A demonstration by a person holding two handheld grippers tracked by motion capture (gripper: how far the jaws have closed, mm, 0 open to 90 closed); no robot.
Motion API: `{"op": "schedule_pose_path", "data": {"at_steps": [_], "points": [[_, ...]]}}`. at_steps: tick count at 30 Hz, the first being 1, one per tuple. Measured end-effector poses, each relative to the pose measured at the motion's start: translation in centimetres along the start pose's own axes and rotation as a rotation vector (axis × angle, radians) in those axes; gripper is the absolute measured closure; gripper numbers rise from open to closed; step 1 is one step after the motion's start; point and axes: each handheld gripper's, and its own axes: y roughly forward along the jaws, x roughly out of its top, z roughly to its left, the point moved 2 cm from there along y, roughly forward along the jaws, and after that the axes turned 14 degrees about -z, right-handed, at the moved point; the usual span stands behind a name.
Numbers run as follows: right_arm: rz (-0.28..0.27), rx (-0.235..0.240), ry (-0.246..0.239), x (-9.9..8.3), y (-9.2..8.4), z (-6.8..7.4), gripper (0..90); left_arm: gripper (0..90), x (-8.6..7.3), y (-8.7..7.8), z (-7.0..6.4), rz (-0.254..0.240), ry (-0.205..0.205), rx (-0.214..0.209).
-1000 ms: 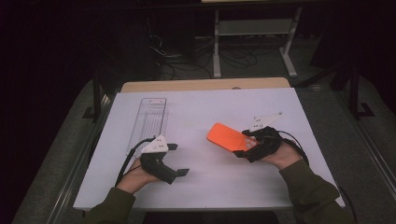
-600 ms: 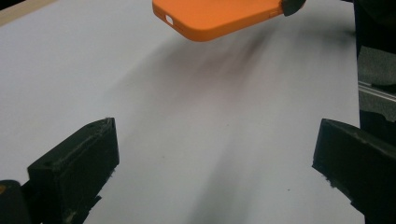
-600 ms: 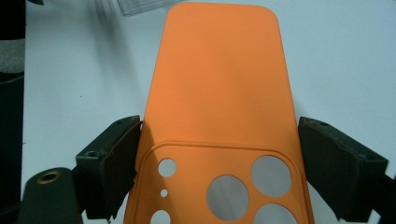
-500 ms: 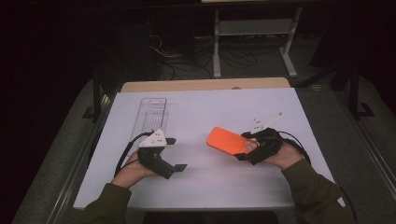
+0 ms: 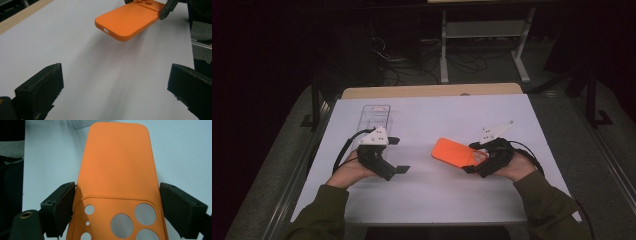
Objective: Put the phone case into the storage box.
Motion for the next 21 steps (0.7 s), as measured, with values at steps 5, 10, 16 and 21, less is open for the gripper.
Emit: {"op": "schedule_pose_path", "data": {"at_steps": [5, 10, 16, 21], "points": [[-0.001, 0.01, -0.035, 0.1, 0.1, 0.0, 14.8, 0.0, 0.4, 0.5, 0.6, 0.018, 0.018, -0.018], [0.015, 0.016, -0.051, 0.0, 0.4, 0.0, 14.8, 0.0, 1.0, 1.0, 1.0, 0.03, 0.036, -0.028], [0.02, 0.036, -0.103, 0.1, 0.5, -0.2, 14.8, 0.0, 1.7, 1.8, 1.2, 0.048, 0.053, -0.068], [0.031, 0.045, -0.123, 0.4, 0.7, -0.3, 14.8, 0.0, 2.2, 2.7, 1.2, 0.057, 0.063, -0.098]]}}
